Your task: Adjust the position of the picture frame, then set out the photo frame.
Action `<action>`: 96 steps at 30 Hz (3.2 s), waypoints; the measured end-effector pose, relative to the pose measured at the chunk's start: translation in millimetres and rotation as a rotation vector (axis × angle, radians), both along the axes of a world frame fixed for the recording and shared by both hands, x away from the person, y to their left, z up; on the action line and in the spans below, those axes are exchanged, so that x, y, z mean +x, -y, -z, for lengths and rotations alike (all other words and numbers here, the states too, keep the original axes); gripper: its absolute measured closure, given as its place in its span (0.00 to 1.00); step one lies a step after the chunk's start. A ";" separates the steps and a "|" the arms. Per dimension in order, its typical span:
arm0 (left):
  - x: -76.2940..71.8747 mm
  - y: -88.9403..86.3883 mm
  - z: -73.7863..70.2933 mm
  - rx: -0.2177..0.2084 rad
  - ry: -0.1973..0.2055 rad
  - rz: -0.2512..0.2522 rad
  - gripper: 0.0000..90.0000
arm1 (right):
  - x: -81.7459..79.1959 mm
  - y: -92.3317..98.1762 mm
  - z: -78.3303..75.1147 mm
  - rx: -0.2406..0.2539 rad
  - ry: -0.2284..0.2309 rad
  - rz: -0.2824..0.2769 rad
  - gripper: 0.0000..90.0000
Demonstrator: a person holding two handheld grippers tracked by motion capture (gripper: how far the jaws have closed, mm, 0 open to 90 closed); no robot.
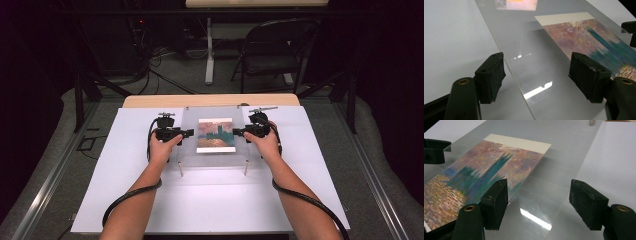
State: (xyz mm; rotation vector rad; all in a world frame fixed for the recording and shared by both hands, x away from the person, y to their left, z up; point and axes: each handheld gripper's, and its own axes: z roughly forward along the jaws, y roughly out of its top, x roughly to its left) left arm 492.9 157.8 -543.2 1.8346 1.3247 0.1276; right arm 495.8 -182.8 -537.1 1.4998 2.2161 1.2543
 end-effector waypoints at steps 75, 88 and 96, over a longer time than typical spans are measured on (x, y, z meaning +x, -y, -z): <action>1.0 -3.7 3.2 -0.067 -0.040 0.046 0.25 | -0.5 6.3 10.3 0.156 -0.095 0.016 0.30; -3.8 -6.2 -10.1 -0.059 0.010 0.034 0.30 | -6.7 3.2 -3.9 0.124 -0.032 -0.004 0.30; -6.2 -6.9 -17.0 -0.049 0.028 0.034 0.32 | -10.1 2.2 -10.6 0.105 -0.010 -0.015 0.30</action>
